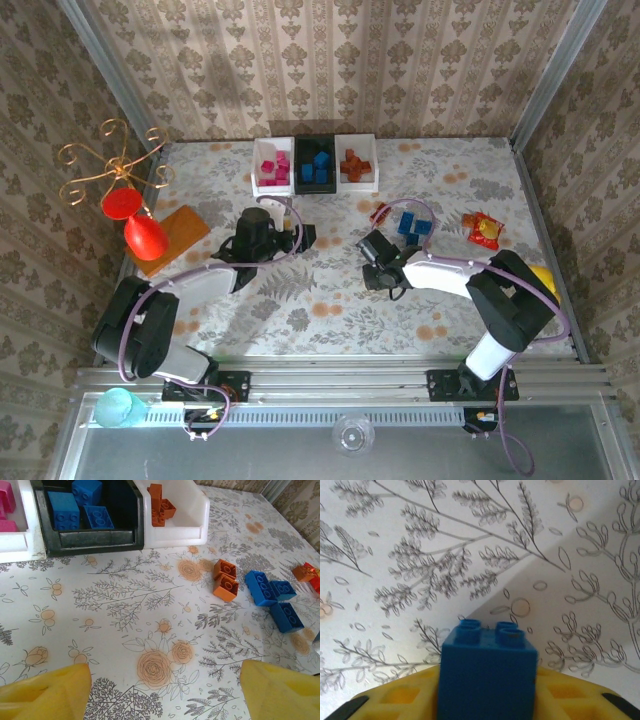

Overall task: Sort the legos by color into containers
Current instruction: Pick up the lego from the center of the table, then place the lego in the container.

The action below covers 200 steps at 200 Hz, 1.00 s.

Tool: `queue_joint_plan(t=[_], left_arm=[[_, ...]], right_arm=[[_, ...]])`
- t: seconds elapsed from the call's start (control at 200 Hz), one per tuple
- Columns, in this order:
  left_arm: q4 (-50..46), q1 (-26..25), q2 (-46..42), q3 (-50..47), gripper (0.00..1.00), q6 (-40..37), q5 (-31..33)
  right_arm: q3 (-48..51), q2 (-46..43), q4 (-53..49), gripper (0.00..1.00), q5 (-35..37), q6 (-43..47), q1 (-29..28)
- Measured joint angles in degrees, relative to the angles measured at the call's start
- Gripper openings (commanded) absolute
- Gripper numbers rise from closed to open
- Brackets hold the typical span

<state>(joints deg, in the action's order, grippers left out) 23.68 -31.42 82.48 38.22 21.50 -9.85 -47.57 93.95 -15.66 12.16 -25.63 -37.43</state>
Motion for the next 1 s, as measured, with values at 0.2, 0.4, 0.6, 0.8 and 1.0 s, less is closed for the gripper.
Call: queue_joint_plan(t=[0.2,0.4,0.6,0.8,1.0], left_arm=[[0.46,0.0,-1.57,-0.74,0.79,0.44,0.33],[1.55,0.0,-5.49,-3.82,0.79,1.05,2.21],[1.64,0.0,-9.99,-5.77,0.79,1.07,4.11],[-0.24,0.0,-15.37,-7.34,0.8,1.05,5.95],[-4.11,0.0,-20.04,-8.0,0.81,1.03,6.95]], right_arm=[[-0.31,0.15,7.98,0.33,-0.2,0.15,-0.02],[-6.95,0.98,15.54,0.31,-0.68,0.39,0.66],[-21.81,10.29,21.46,0.31,-2.99,0.83,3.89],[-37.99,23.54,22.18,0.31,-5.7,0.5,7.91],[-57.81,37.99,19.89,0.37,-10.34,-1.29,10.97]])
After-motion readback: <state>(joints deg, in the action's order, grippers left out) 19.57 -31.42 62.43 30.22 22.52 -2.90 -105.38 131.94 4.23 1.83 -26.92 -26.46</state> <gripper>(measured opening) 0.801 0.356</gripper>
